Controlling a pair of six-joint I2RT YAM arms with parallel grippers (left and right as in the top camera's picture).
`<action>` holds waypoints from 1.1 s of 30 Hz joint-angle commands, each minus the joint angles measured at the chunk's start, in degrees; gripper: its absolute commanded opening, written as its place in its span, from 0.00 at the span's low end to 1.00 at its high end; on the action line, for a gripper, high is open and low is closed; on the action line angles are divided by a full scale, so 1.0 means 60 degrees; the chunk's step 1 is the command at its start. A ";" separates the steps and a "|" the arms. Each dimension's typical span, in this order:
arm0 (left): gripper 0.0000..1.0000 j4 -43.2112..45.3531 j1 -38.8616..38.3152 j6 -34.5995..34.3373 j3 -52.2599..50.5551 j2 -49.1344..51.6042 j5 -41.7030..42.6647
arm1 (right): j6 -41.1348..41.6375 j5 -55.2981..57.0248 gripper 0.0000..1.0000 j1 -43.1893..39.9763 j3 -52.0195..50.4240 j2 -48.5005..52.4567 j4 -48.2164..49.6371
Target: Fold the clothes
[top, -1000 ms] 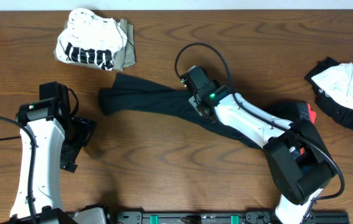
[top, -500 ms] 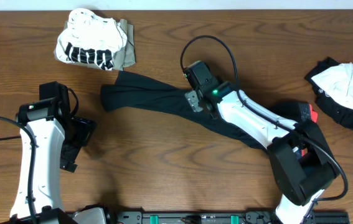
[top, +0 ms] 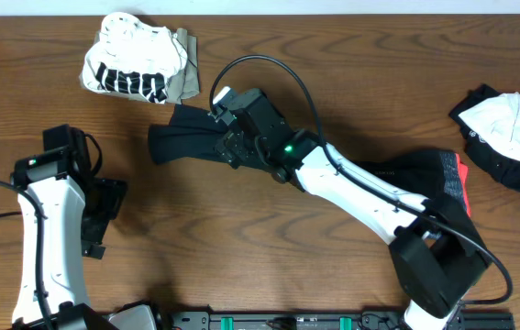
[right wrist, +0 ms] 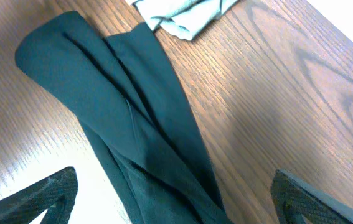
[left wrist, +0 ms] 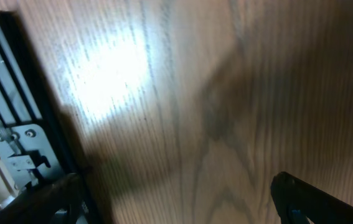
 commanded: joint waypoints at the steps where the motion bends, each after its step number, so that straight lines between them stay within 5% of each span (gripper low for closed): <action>1: 0.98 -0.0066 0.0120 -0.0124 -0.0102 -0.0007 -0.0193 | -0.0127 -0.0040 0.98 0.0106 0.0153 0.0721 0.0142; 15: 0.98 0.0991 0.0120 -0.0131 -0.1705 -0.0007 -0.0193 | -0.1406 0.0412 0.99 0.1031 0.2499 0.2463 -0.0732; 33: 0.98 0.1588 0.0120 -0.0127 -0.2040 -0.0007 -0.0197 | -0.3384 0.1712 0.99 0.2011 0.2510 0.3406 -0.0852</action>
